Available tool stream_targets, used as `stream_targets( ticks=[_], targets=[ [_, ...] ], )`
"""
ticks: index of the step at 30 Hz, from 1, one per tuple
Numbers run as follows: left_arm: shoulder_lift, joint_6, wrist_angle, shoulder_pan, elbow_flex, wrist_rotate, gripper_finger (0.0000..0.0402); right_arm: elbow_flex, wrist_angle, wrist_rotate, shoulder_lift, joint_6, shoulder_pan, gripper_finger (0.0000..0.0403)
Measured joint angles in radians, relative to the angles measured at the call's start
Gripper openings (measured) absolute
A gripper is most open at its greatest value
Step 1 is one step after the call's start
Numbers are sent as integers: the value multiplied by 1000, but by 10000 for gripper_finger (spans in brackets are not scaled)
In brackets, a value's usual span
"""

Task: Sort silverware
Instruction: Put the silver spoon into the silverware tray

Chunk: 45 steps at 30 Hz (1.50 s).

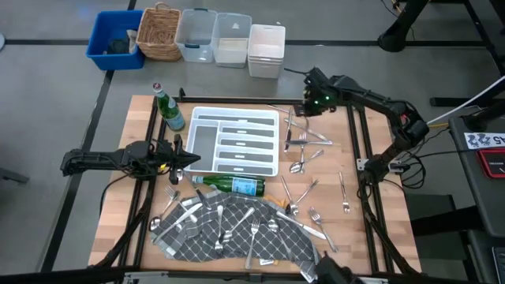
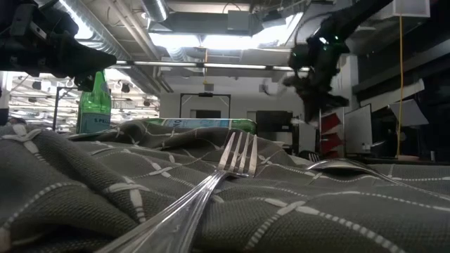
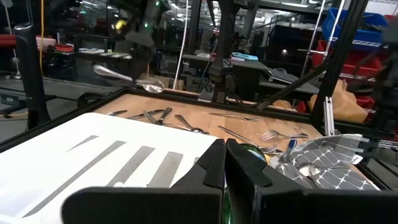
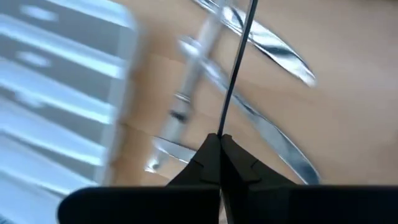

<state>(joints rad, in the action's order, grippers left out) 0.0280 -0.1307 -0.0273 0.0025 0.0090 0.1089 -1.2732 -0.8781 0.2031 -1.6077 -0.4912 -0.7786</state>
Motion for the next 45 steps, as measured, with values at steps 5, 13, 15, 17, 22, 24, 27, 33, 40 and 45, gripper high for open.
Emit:
stream_targets(
  ticks=[5, 13, 15, 17, 22, 24, 27, 33, 40, 45],
  targets=[
    [0, 0, 0, 0, 0, 0, 0, -23, 177, 0, 0, 38, 100, 0],
    [0, 0, 0, 0, 0, 0, 0, -23, 428, -109, 0, 327, 251, 0],
    [0, 0, 0, 0, 0, 0, 0, -23, 472, -149, 0, 407, 282, 0],
    [0, 0, 0, 0, 0, 0, 0, -25, 510, -168, -8, 472, 309, 0],
    [0, 0, 0, 0, 0, 0, 0, -25, 576, -175, -51, 648, 362, 0],
    [-1, 0, 0, 0, 0, 0, 0, -25, 596, -178, -80, 716, 378, 0],
    [-1, 0, 0, 0, 0, 0, 0, -25, 627, -177, -128, 769, 390, 0],
    [-1, 0, 0, 0, 0, 0, 0, -25, 662, -175, -215, 816, 385, 0],
    [-1, 0, 0, 0, 0, 0, 0, -25, 669, -167, -290, 889, 386, 0],
    [0, -25, -10, 0, 0, 1, 0, -24, 671, -167, -317, 890, 386, 1]
  ],
)
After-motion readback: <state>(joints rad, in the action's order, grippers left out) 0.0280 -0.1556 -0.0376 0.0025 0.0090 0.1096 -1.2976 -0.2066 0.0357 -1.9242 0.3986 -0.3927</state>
